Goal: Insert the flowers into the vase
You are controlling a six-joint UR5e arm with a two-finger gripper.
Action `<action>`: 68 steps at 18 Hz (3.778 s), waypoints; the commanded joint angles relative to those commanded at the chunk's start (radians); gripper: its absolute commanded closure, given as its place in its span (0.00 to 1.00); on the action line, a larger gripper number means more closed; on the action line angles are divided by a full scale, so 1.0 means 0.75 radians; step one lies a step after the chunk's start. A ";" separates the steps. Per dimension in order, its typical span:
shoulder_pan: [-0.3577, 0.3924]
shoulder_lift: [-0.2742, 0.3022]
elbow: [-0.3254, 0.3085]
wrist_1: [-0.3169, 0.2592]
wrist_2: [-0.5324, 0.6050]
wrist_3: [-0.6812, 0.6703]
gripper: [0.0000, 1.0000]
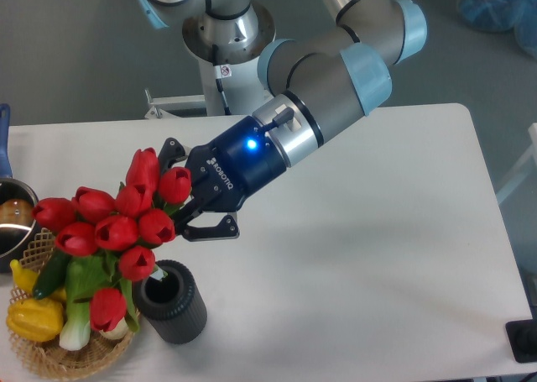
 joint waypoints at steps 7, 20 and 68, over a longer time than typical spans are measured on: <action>0.000 -0.035 -0.002 0.002 -0.004 0.029 1.00; -0.004 -0.059 -0.082 0.000 0.004 0.131 1.00; 0.215 0.071 -0.389 -0.014 0.235 0.417 0.00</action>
